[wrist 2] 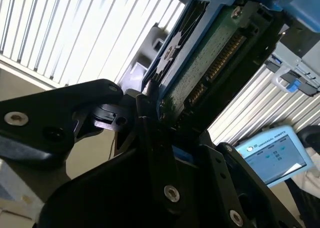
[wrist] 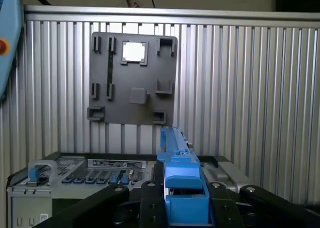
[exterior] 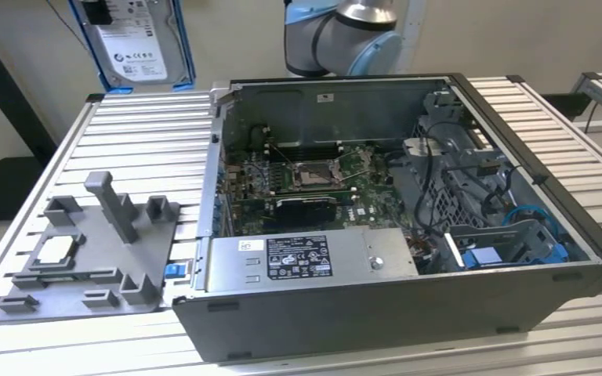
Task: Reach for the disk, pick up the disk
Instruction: 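Pick up the disk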
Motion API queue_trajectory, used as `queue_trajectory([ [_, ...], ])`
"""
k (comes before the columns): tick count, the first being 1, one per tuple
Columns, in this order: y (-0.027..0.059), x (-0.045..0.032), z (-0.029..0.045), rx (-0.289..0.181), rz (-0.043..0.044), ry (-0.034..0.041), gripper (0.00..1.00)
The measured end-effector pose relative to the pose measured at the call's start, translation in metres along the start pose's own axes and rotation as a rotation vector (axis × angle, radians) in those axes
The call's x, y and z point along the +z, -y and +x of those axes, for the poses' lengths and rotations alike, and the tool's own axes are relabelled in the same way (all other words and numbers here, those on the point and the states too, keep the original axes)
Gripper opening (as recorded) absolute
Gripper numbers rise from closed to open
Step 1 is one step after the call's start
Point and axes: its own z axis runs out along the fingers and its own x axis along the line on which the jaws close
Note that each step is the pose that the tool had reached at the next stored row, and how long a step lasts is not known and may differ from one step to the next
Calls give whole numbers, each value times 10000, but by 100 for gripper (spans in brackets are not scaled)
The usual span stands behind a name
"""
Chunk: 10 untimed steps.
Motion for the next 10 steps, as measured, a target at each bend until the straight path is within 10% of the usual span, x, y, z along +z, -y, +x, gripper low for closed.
queue_trajectory([
  [10, 312, -4, 0, 0, 0, 1, 0],
])
